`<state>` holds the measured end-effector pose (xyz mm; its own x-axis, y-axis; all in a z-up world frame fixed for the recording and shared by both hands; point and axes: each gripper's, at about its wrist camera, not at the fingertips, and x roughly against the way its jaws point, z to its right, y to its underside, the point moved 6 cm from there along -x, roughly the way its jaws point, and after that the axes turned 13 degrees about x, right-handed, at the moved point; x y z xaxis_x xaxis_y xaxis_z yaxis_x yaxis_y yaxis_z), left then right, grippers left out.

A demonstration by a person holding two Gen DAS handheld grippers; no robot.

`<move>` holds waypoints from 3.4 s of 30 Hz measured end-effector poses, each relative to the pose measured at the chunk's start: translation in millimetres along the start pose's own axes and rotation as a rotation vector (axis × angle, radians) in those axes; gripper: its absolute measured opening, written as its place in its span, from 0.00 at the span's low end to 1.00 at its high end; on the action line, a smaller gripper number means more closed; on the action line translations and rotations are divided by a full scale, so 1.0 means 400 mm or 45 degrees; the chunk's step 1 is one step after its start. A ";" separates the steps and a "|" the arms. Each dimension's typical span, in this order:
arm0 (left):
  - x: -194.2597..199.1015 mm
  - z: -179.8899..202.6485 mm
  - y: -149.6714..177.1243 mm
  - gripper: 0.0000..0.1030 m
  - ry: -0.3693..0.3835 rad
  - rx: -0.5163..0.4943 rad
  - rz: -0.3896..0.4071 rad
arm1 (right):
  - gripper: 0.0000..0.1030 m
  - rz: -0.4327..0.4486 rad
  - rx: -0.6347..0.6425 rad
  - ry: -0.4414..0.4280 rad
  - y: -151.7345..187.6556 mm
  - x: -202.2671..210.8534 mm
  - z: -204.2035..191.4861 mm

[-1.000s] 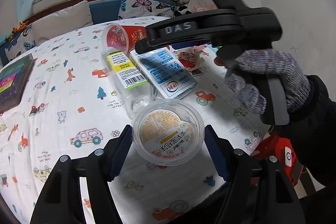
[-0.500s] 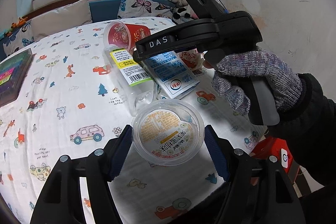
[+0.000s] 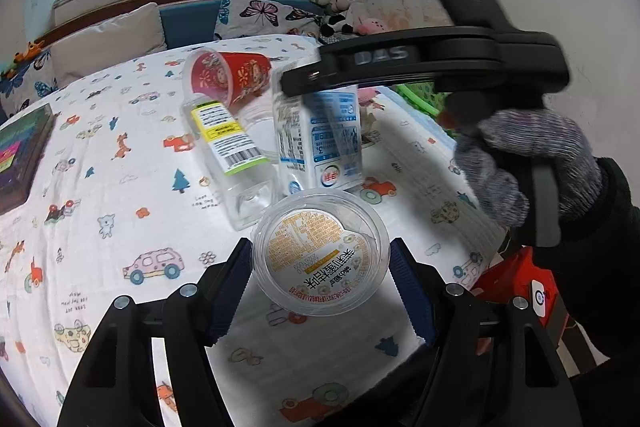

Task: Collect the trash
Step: 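Carry the milk carton into the green basket and release it with the right gripper, then carry the clear dessert cup over the basket and open the left gripper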

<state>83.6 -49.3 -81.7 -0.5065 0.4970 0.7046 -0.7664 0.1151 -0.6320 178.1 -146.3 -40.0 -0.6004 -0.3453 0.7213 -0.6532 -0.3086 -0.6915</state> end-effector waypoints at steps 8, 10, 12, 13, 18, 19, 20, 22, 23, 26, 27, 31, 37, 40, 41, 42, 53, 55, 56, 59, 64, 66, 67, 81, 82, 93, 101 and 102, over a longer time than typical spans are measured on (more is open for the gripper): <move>-0.015 0.047 -0.024 0.65 0.019 -0.042 -0.012 | 0.67 0.094 -0.085 0.011 0.016 0.121 0.076; -0.020 0.059 -0.035 0.65 0.029 -0.048 -0.017 | 0.67 0.109 -0.104 0.016 0.015 0.149 0.105; -0.024 0.075 -0.047 0.65 0.037 -0.061 -0.020 | 0.67 0.125 -0.124 0.044 0.015 0.182 0.146; -0.026 0.086 -0.057 0.65 0.038 -0.076 -0.015 | 0.67 0.129 -0.130 0.057 0.017 0.193 0.161; -0.038 0.140 -0.098 0.65 0.060 -0.134 0.002 | 0.67 0.158 -0.189 0.222 0.038 0.289 0.307; -0.043 0.153 -0.110 0.65 0.066 -0.143 0.002 | 0.67 0.160 -0.202 0.251 0.045 0.303 0.335; -0.047 0.162 -0.118 0.65 0.072 -0.149 0.002 | 0.67 0.160 -0.217 0.282 0.052 0.318 0.365; -0.056 0.183 -0.141 0.65 0.083 -0.156 0.006 | 0.67 0.159 -0.250 0.362 0.071 0.349 0.432; -0.059 0.192 -0.152 0.65 0.087 -0.159 0.011 | 0.67 0.154 -0.271 0.403 0.083 0.362 0.468; -0.071 0.220 -0.188 0.65 0.096 -0.165 0.026 | 0.67 0.134 -0.337 0.491 0.124 0.382 0.566; -0.073 0.227 -0.195 0.65 0.097 -0.167 0.028 | 0.67 0.122 -0.350 0.520 0.137 0.384 0.595; -0.089 0.250 -0.233 0.65 0.085 -0.177 0.041 | 0.67 0.074 -0.416 0.578 0.194 0.368 0.692; -0.114 0.278 -0.271 0.65 0.077 -0.180 0.029 | 0.67 -0.006 -0.460 0.649 0.254 0.320 0.784; -0.123 0.292 -0.280 0.65 0.077 -0.192 0.024 | 0.67 -0.043 -0.458 0.691 0.268 0.292 0.815; -0.127 0.297 -0.283 0.65 0.077 -0.197 0.024 | 0.67 -0.052 -0.457 0.708 0.271 0.286 0.825; -0.129 0.299 -0.286 0.65 0.078 -0.199 0.024 | 0.67 -0.058 -0.459 0.720 0.274 0.279 0.838; -0.190 0.366 -0.335 0.65 0.128 -0.214 -0.008 | 0.79 -0.029 -0.464 0.784 0.288 0.298 0.862; -0.205 0.384 -0.349 0.65 0.139 -0.224 -0.013 | 0.79 -0.012 -0.460 0.776 0.290 0.315 0.849; -0.213 0.394 -0.356 0.65 0.143 -0.229 -0.017 | 0.79 -0.002 -0.457 0.771 0.290 0.324 0.841; -0.243 0.433 -0.376 0.65 0.169 -0.240 -0.034 | 0.79 0.022 -0.438 0.765 0.294 0.353 0.817; -0.306 0.494 -0.399 0.65 0.190 -0.257 -0.079 | 0.79 0.051 -0.414 0.766 0.311 0.399 0.779; -0.332 0.516 -0.407 0.65 0.197 -0.270 -0.091 | 0.79 0.064 -0.417 0.766 0.321 0.419 0.767; -0.347 0.530 -0.410 0.65 0.200 -0.274 -0.102 | 0.79 0.070 -0.420 0.763 0.325 0.427 0.763; -0.524 0.695 -0.397 0.65 0.241 -0.297 -0.260 | 0.80 0.121 -0.492 0.749 0.406 0.509 0.723; -0.535 0.705 -0.396 0.65 0.245 -0.293 -0.265 | 0.80 0.122 -0.499 0.746 0.412 0.512 0.722; -0.532 0.712 -0.377 0.78 0.270 -0.255 -0.260 | 0.80 0.141 -0.534 0.703 0.442 0.518 0.695; -0.412 0.614 -0.372 0.78 0.214 -0.219 -0.143 | 0.80 0.186 -0.513 0.635 0.415 0.504 0.638; -0.391 0.590 -0.366 0.78 0.202 -0.203 -0.128 | 0.81 0.186 -0.507 0.625 0.410 0.499 0.631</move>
<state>181.9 -346.8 -23.3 -0.3530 0.6036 0.7149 -0.7314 0.2985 -0.6132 67.5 -489.3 -19.8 -0.7757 0.1157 0.6203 -0.6129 0.0957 -0.7843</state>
